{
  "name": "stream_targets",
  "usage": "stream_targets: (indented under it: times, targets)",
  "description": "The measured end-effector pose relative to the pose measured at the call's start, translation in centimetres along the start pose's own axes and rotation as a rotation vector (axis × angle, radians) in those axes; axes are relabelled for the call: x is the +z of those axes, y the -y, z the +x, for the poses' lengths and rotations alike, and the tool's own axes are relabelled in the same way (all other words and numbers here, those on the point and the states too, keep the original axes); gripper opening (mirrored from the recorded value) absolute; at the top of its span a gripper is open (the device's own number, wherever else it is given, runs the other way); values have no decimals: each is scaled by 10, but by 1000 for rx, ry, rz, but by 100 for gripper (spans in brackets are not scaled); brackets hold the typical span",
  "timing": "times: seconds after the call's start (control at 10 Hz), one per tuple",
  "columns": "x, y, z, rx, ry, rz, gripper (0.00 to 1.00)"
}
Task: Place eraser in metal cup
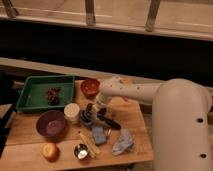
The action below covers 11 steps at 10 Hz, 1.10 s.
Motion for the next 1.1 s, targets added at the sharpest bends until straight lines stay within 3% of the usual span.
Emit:
stream_targets:
  times: [0.3, 0.4, 0.6, 1.1]
  targets:
    - [-11, 4, -1, 14, 16, 2, 5]
    - [-21, 6, -3, 22, 24, -6, 0]
    - [-46, 13, -4, 38, 41, -8, 0]
    - [-118, 15, 3, 40, 55, 75, 0]
